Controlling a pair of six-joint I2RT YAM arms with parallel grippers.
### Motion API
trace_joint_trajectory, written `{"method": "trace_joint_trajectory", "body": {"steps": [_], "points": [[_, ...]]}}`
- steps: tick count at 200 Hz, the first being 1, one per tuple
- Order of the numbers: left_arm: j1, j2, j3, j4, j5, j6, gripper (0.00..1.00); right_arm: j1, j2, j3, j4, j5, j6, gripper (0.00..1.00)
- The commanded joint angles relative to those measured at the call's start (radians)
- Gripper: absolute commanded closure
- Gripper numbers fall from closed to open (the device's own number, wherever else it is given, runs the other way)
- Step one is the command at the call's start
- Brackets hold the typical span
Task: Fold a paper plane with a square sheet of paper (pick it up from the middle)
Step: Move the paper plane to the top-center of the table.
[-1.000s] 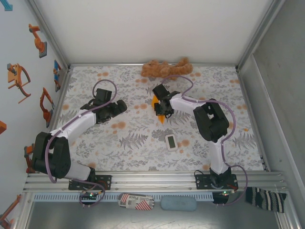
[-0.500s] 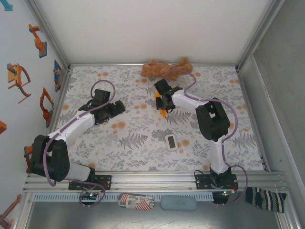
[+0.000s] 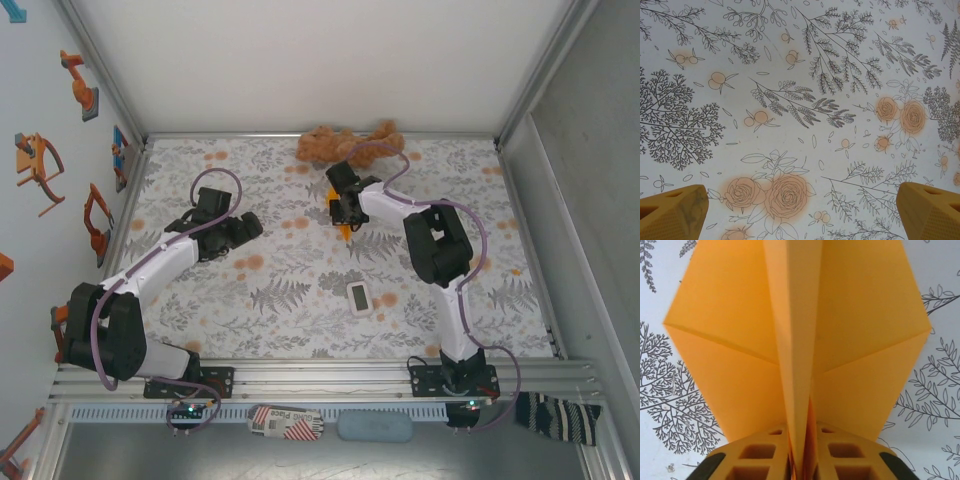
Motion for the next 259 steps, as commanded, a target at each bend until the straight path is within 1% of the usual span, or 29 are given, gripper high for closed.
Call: {"method": "trace_joint_trajectory", "body": {"steps": [1,31,104,147,216,259], "points": [[0.006,-0.016,-0.013,-0.016,0.009,0.021,0.04,-0.01,0.014,0.027,-0.022,0.015,-0.012,0.79],[0.007,-0.013,-0.015,-0.015,0.012,0.021,0.04,-0.011,0.03,0.022,-0.025,0.011,-0.013,0.72],[0.007,-0.004,-0.018,-0.014,0.012,0.021,0.04,-0.01,0.068,0.013,-0.036,0.031,-0.026,0.66],[0.007,0.002,-0.012,-0.011,0.015,0.022,0.04,-0.01,0.076,0.021,-0.039,0.036,-0.041,0.59],[0.007,-0.007,-0.013,-0.019,0.011,0.024,0.04,-0.015,0.079,0.033,-0.041,0.006,-0.041,0.57],[0.008,-0.032,-0.004,-0.032,0.008,0.024,0.04,-0.016,-0.032,0.05,-0.045,0.014,-0.043,0.57]]}}
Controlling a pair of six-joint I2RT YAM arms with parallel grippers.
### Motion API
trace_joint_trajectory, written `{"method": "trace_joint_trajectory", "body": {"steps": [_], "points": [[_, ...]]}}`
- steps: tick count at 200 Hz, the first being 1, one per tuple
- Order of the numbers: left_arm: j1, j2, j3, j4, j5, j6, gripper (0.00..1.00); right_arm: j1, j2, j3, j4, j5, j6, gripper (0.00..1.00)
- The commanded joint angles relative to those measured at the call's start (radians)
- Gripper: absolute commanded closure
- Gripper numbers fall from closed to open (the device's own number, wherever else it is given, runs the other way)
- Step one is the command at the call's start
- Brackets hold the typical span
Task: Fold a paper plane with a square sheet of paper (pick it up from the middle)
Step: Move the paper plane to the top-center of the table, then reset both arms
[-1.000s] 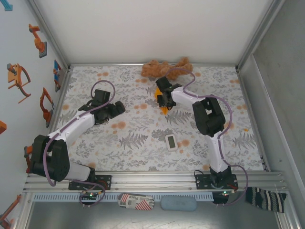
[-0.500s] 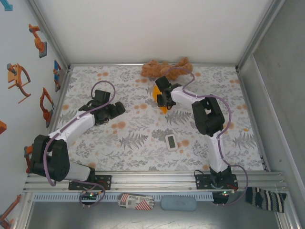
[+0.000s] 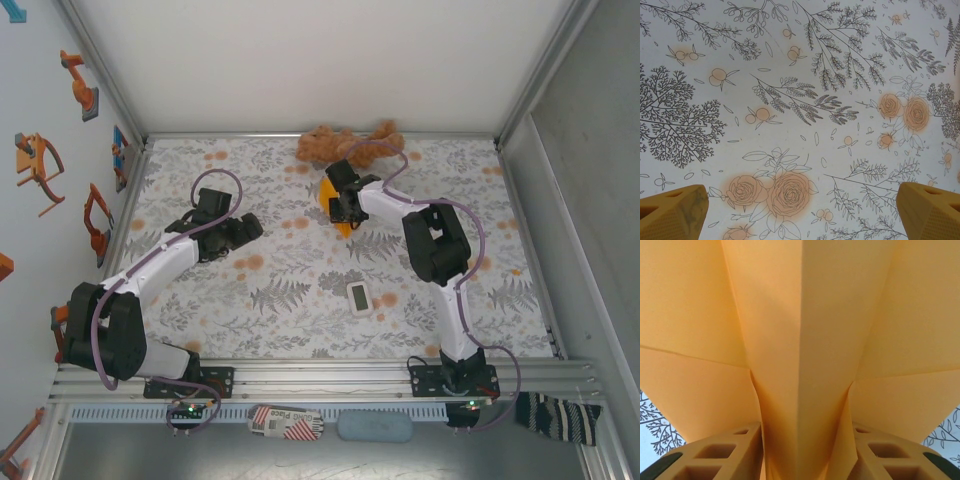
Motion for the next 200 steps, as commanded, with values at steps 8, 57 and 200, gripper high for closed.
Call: {"method": "trace_joint_trajectory", "body": {"steps": [8,57,200], "points": [[0.007,-0.038,0.006,-0.036,0.0,0.021,0.04,-0.011,-0.077,0.021,-0.045,0.006,-0.011,0.56],[0.053,-0.121,0.036,-0.123,-0.08,0.08,0.04,-0.031,-0.196,0.014,-0.047,-0.031,-0.014,0.52],[0.195,-0.524,-0.291,0.351,-0.541,0.323,0.04,-0.282,-1.013,-0.735,0.265,0.564,-0.054,0.01]]}}
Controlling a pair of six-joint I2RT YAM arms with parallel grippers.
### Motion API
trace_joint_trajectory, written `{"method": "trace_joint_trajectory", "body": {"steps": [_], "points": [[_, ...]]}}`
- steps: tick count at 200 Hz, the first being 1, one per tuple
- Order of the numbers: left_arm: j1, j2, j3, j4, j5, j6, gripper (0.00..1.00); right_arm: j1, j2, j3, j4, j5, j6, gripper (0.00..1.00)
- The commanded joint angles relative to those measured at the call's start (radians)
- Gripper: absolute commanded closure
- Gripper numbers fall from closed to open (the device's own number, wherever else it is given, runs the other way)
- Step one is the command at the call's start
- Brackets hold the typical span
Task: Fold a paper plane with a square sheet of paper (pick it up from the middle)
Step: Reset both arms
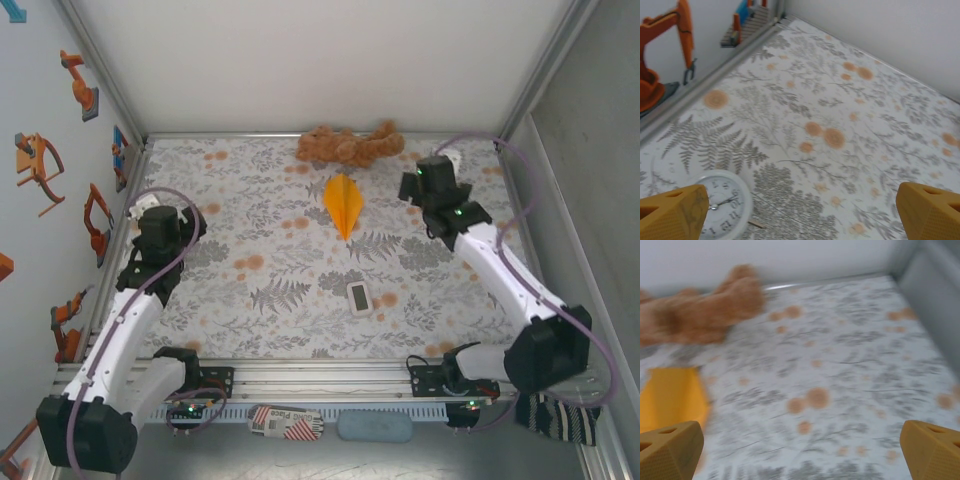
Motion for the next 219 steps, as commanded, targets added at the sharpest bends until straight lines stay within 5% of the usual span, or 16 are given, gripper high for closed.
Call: {"method": "trace_joint_trajectory", "body": {"steps": [1,47,90,133,219], "points": [[0.015,-0.019,-0.092,0.218,-0.134,0.112,0.04,-0.08,-0.065,-0.145,0.102,0.161,0.011,0.01],[0.02,0.008,-0.282,0.537,-0.12,0.29,0.04,-0.211,-0.134,-0.507,0.479,0.181,-0.024,0.01],[0.055,0.095,-0.402,0.801,0.054,0.371,0.04,-0.226,-0.007,-0.636,0.759,0.202,-0.159,0.0],[0.119,0.282,-0.435,1.025,0.252,0.39,0.04,-0.23,0.053,-0.736,1.094,0.029,-0.303,0.0],[0.145,0.638,-0.366,1.236,0.367,0.441,0.04,-0.338,0.21,-0.747,1.276,-0.262,-0.285,0.01]]}}
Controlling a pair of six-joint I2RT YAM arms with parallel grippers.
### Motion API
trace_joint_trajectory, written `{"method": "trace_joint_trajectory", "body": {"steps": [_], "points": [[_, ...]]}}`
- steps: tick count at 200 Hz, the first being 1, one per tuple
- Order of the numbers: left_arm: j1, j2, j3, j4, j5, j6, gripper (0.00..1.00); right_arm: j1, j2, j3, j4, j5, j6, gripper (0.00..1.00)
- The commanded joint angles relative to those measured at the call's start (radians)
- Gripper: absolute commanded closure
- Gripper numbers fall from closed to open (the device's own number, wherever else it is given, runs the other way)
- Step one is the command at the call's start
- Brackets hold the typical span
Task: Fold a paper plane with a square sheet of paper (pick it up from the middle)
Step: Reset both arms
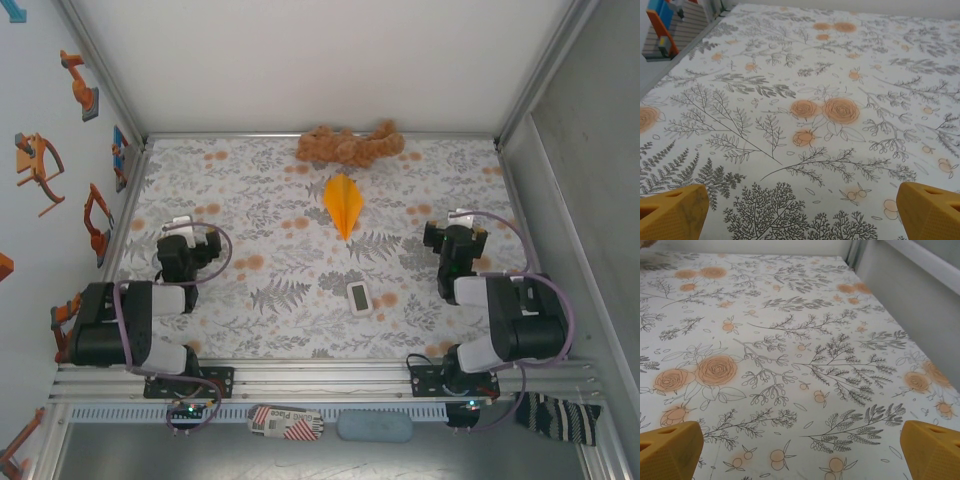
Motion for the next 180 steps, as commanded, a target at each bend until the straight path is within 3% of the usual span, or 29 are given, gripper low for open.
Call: {"method": "trace_joint_trajectory", "body": {"steps": [1,36,52,64,180], "points": [[0.014,0.058,0.043,0.1,0.048,0.019,0.04,-0.058,0.021,-0.004,0.095,-0.096,0.035,0.0],[0.022,0.069,0.075,0.053,0.038,0.008,0.04,-0.072,0.068,0.01,0.114,-0.124,0.04,0.0],[0.018,0.057,0.136,-0.089,-0.002,0.0,0.04,-0.073,0.069,0.024,0.09,-0.124,0.041,0.0],[0.014,0.075,0.124,-0.033,-0.007,0.007,0.04,-0.072,0.069,0.025,0.088,-0.124,0.041,0.0],[0.0,0.069,0.134,-0.064,-0.026,0.014,0.04,-0.072,0.069,0.026,0.087,-0.124,0.041,0.01]]}}
